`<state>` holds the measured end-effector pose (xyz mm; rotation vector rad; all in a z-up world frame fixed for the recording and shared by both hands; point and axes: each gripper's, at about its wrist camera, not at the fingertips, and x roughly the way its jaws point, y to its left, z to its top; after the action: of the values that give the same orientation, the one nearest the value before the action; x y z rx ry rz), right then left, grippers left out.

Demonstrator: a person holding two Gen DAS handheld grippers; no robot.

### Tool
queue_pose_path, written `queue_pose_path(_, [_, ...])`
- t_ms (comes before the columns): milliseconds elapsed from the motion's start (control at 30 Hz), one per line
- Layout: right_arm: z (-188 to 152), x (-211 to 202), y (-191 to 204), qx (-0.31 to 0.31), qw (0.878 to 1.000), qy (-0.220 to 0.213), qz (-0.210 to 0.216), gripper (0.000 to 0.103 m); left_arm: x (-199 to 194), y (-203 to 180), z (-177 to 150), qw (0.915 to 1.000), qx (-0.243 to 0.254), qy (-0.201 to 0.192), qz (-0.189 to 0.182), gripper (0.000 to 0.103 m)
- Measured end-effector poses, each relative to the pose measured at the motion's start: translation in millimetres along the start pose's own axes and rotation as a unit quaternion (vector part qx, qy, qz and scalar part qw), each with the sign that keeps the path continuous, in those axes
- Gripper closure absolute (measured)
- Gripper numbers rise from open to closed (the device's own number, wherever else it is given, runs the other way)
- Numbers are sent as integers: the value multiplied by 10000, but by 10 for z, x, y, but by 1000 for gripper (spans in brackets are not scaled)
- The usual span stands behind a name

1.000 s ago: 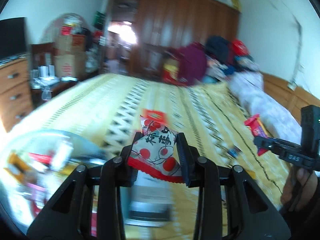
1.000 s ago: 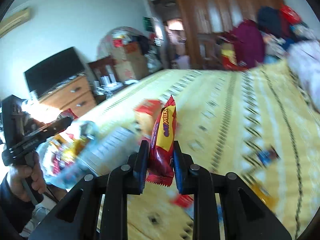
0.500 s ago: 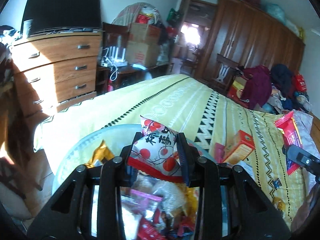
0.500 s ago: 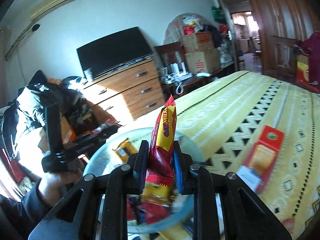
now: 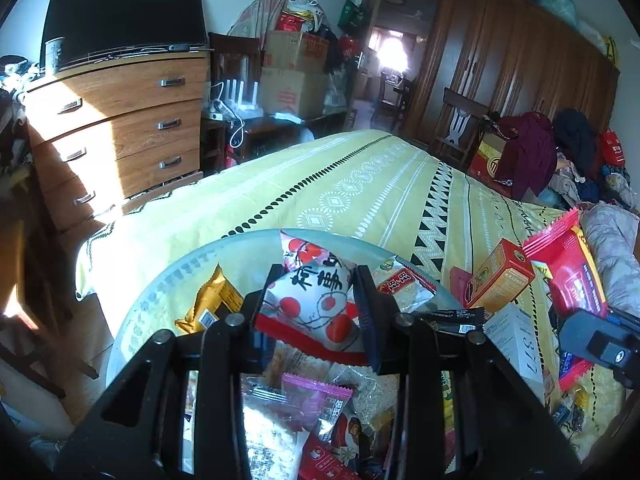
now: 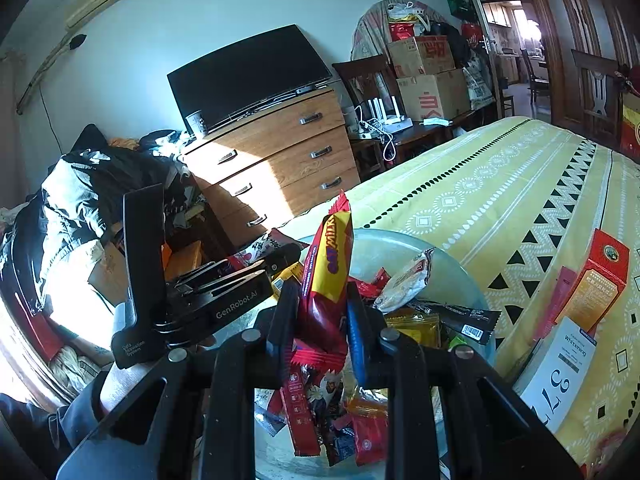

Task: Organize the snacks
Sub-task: 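Carry both snacks to the glass bowl and open both grippers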

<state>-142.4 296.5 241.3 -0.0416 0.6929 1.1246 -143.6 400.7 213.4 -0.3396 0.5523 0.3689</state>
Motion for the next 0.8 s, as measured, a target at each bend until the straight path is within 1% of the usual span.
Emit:
queue_pose_path(667, [7,33,-20,43,10000,35,-13,76,57,28,10,10000,13,82,11,68])
queue_pose_path(800, [7,50,-13,54,10000,39,-29,75,64,25,6,10000,12,91,12,68])
